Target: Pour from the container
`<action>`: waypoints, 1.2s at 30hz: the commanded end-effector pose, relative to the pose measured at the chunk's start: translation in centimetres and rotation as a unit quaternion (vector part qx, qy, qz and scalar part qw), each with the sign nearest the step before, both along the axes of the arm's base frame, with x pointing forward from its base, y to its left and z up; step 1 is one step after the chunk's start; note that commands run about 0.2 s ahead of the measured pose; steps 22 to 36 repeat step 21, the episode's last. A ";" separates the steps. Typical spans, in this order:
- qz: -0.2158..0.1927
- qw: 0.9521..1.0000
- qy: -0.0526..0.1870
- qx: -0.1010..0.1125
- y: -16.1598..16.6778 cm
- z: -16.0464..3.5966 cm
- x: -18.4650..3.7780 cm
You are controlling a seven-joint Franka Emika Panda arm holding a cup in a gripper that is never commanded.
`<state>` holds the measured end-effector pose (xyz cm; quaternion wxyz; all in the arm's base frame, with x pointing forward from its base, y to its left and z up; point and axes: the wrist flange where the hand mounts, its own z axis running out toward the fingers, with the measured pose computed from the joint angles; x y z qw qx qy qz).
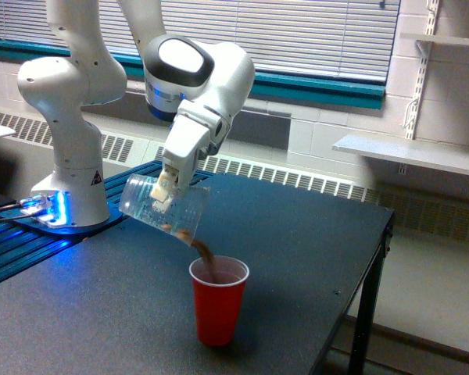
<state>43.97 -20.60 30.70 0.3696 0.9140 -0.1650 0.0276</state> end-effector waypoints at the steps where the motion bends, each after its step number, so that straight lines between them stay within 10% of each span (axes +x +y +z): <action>1: 0.022 1.000 0.014 -0.005 0.4 1.2 0.6; 36: 0.017 1.000 -0.005 0.024 0.3 1.0 0.2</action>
